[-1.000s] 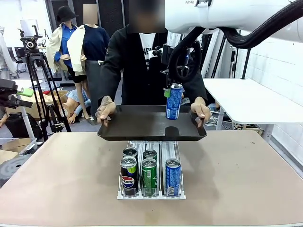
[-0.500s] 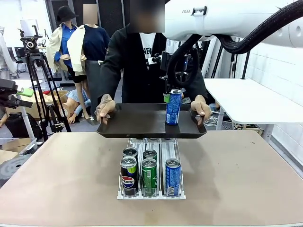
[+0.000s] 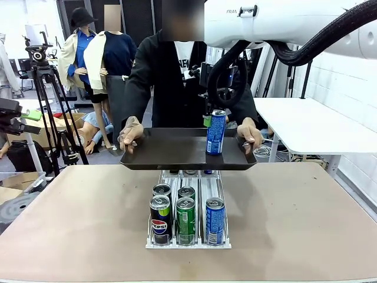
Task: Retrieve and hand over the desired beverage to the person.
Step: Place the picked can on the Handle tray extended by the person.
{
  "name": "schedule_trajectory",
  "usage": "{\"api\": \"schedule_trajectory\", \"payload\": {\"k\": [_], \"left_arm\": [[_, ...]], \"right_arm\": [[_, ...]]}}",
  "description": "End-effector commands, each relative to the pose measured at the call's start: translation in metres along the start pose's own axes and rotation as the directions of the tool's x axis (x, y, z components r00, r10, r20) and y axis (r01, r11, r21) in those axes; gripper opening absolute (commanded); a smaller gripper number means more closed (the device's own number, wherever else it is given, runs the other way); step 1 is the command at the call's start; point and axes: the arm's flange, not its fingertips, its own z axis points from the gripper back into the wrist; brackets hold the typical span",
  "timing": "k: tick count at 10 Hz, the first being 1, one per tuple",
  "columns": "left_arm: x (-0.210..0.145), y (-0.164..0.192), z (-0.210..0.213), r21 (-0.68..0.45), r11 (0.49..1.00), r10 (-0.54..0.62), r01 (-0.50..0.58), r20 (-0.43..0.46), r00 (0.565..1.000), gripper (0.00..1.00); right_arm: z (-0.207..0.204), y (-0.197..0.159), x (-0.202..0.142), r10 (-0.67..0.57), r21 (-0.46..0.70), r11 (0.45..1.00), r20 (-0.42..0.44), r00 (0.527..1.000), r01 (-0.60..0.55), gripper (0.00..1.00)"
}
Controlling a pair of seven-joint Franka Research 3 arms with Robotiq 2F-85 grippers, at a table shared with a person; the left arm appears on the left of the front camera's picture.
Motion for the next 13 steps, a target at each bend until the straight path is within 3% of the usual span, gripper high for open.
{"api": "schedule_trajectory", "payload": {"k": [1,4,8,12,13], "left_arm": [[0.000,-0.001,0.001,-0.014,1.000,0.004,-0.004,0.012,1.000,1.00],[0.000,-0.001,0.001,-0.014,1.000,0.004,-0.004,0.012,1.000,1.00],[0.000,-0.001,0.001,-0.014,1.000,0.004,-0.004,0.012,1.000,1.00],[0.000,-0.001,0.001,-0.014,1.000,0.004,-0.004,0.012,1.000,1.00],[0.000,-0.001,0.001,-0.014,1.000,0.004,-0.004,0.012,1.000,1.00]], "right_arm": [[0.011,0.000,0.011,-0.026,-0.023,0.999,-0.009,1.000,0.026,0.44],[0.021,0.000,0.010,-0.032,-0.038,0.999,0.003,0.999,0.033,1.00],[0.045,0.004,-0.003,-0.036,-0.063,0.997,0.020,0.999,0.038,1.00],[0.060,0.016,-0.020,-0.064,-0.158,0.986,-0.039,0.997,0.057,1.00],[0.059,0.010,-0.021,-0.030,-0.081,0.996,0.006,1.000,0.030,1.00]]}}
